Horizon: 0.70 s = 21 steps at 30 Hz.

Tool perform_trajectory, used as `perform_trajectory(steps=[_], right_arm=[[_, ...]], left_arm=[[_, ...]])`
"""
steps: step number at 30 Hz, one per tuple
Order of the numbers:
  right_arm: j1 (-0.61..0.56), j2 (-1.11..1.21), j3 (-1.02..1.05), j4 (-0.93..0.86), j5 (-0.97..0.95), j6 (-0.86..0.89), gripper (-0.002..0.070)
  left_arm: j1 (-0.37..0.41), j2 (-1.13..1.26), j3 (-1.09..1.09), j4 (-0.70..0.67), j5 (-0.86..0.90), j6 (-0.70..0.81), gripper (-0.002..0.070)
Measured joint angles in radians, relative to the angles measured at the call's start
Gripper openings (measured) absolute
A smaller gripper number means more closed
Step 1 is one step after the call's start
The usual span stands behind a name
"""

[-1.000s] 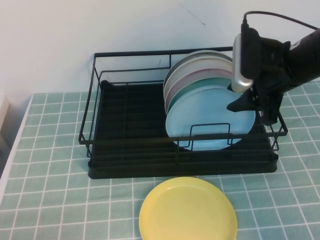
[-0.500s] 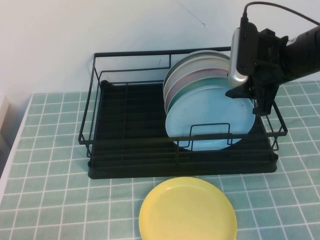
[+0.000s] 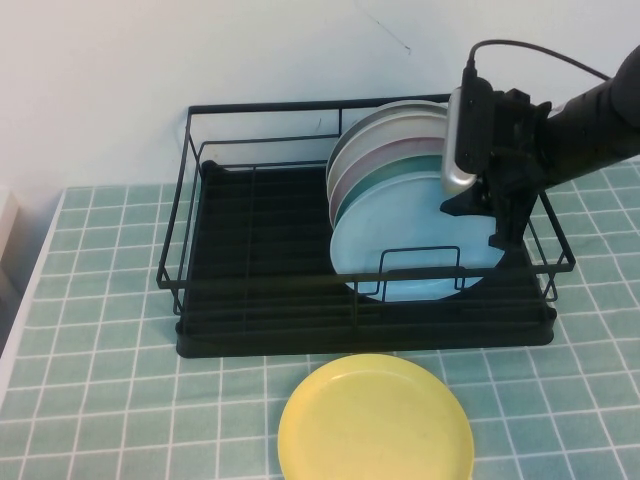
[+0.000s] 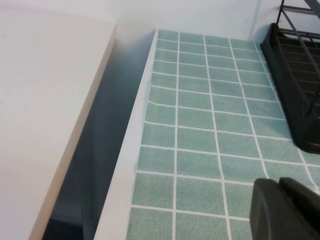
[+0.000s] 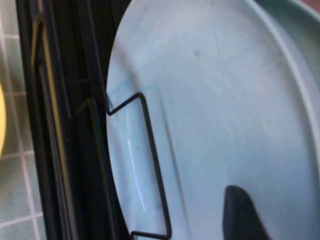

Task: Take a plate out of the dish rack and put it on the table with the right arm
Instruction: Grasp the plate from the shelf, then place the plate from the table

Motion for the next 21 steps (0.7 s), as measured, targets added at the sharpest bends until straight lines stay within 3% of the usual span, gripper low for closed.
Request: perform_trajectory(steps=[5, 14, 18, 21], right_arm=[[0.000, -0.023, -0.024, 0.007, 0.024, 0.002, 0.0098], [0.000, -0.299, -0.064, -0.039, 0.121, 0.154, 0.0083], [0.000, -0.431, -0.065, -0.050, 0.222, 0.362, 0.0083], [0.000, -0.527, -0.049, -0.052, 0.292, 0.629, 0.0083]], left_arm=[[0.000, 0.000, 0.000, 0.000, 0.000, 0.000, -0.0003], [0.000, 0.000, 0.000, 0.000, 0.000, 0.000, -0.0003], [0.000, 0.000, 0.000, 0.000, 0.000, 0.000, -0.0003], [0.000, 0.000, 0.000, 0.000, 0.000, 0.000, -0.0003]])
